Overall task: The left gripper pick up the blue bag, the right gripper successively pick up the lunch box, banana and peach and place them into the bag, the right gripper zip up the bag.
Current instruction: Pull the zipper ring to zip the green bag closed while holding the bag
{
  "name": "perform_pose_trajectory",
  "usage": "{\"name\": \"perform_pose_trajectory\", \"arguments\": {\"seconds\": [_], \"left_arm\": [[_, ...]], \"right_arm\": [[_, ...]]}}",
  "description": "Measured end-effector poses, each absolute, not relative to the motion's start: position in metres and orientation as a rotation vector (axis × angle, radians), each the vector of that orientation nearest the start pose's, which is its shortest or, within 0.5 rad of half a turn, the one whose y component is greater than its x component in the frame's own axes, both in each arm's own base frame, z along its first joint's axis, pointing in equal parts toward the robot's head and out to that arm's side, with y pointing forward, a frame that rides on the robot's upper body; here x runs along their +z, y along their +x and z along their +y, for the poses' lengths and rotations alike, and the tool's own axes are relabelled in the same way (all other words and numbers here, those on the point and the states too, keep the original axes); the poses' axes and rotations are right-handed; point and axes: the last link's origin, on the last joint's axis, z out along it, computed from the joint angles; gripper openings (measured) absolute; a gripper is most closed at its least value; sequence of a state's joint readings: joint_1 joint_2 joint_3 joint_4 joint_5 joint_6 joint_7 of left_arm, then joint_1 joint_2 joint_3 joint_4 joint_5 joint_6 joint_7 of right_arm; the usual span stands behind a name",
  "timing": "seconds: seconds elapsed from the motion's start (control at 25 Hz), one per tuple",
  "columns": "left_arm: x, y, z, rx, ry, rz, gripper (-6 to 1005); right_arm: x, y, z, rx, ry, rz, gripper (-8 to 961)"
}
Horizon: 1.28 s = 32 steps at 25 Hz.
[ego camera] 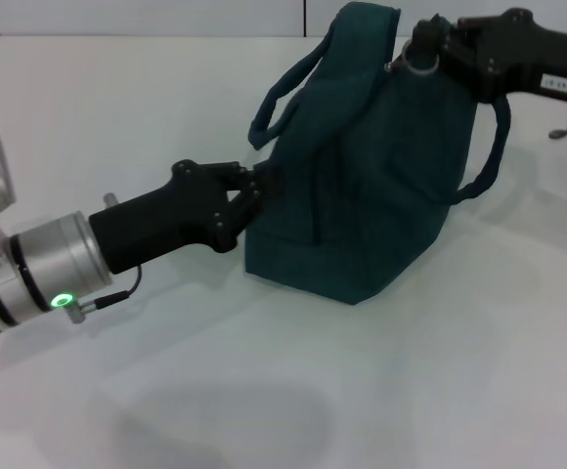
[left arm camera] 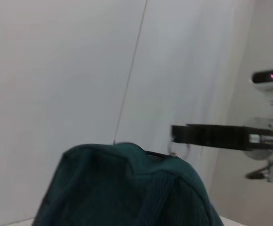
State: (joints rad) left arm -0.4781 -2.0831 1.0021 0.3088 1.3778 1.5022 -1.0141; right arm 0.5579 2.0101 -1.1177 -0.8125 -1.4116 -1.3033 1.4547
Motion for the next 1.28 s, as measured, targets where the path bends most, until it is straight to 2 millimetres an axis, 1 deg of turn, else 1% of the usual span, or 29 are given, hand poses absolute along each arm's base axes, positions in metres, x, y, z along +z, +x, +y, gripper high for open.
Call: {"name": "perform_pose_trajectory", "arguments": {"seconds": [0.12,0.24,0.36,0.44,0.56,0.84,1.12,1.28], "left_arm": [[-0.038,-0.257,0.304,-1.137,-2.466,-0.571,49],[-0.03,-0.261,0.304,-1.142,-2.44,-0.57,49],[-0.025,-0.265,0.305,-1.141,-2.425,-0.571,49],[-0.024,-0.265,0.304,-1.139,-2.423,-0.571,49],[-0.023,-0.265,0.305,-1.137,-2.424,-0.566,49],[-0.023,-0.262,0.308,-1.134,-2.435,-0.553,49],[-0.022,-0.263,0.308,-1.134,-2.435,-0.558,49],[-0.023,-0.263,0.308,-1.133,-2.438,-0.559,49]], "right_arm": [[0.032,0.177,0.376,0.99,-2.587,0.345,11],[0.037,0.18,0.369,0.984,-2.577,0.316,11],[0.042,0.185,0.371,0.97,-2.537,0.332,11],[0.047,0.191,0.374,0.961,-2.497,0.355,11],[0.05,0.197,0.376,0.953,-2.466,0.369,11],[0.052,0.205,0.376,0.94,-2.438,0.372,12],[0.06,0.221,0.378,0.939,-2.364,0.396,12],[0.059,0.223,0.376,0.944,-2.365,0.405,12]]}}
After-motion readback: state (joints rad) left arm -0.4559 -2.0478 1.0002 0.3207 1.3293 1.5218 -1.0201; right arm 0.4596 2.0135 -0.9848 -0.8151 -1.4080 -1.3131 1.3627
